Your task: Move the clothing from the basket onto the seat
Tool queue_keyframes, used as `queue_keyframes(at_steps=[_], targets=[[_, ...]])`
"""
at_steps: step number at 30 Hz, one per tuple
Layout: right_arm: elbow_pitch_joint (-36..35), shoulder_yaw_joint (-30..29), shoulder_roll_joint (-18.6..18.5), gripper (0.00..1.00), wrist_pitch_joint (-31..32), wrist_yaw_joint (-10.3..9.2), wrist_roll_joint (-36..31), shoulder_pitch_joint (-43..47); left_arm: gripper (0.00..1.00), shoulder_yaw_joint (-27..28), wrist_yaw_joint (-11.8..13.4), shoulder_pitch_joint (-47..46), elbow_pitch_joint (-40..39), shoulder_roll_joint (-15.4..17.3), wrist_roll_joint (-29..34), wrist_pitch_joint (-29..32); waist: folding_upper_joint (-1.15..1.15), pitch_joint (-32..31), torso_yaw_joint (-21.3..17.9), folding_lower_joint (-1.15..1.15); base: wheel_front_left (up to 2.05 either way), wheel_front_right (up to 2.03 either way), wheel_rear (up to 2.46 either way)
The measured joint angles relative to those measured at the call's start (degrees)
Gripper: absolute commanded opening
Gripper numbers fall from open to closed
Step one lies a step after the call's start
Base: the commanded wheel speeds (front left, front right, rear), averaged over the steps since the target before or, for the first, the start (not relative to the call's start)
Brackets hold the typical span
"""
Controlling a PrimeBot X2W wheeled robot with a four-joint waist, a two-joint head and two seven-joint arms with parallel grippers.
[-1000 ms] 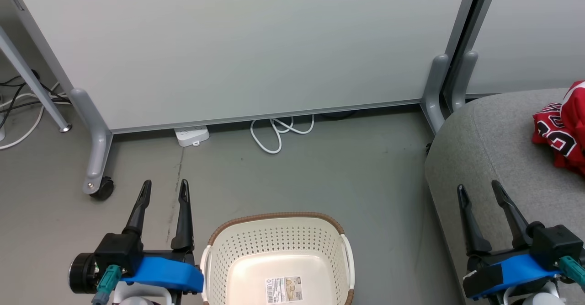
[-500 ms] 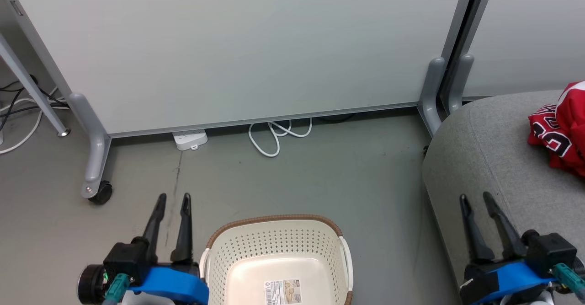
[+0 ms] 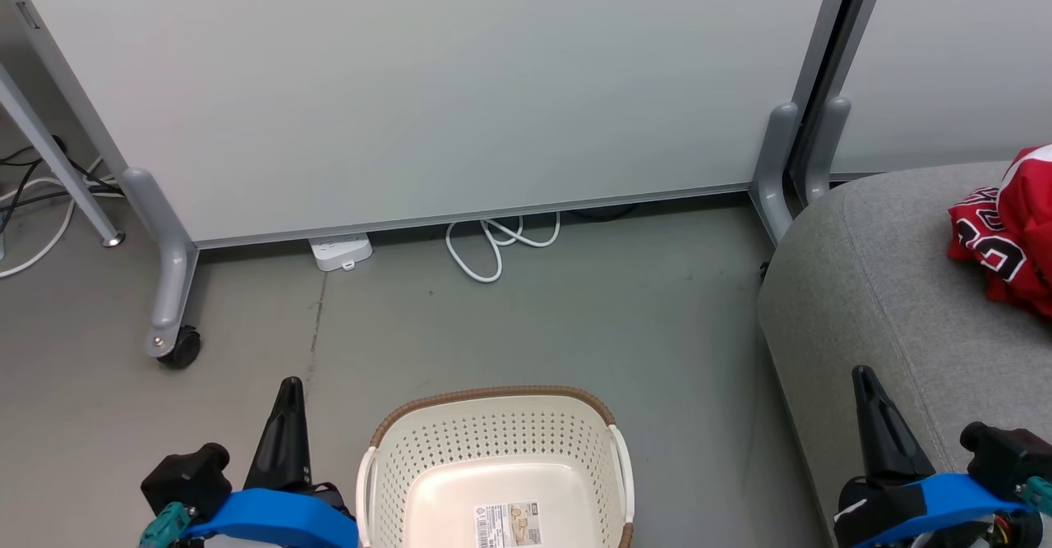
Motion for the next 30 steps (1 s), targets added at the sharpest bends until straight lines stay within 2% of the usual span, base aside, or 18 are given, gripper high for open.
queue_keyframes(at_steps=[30], targets=[[-0.66, -1.78, 1.11, 0.0, 6.42, -0.01, 25.61, -1.05, 0.0, 3.28, -0.53, -1.34, -0.82, -0.01, -25.71, 6.39, 0.0, -0.03, -0.52, 0.0, 0.0, 0.0, 0.0]])
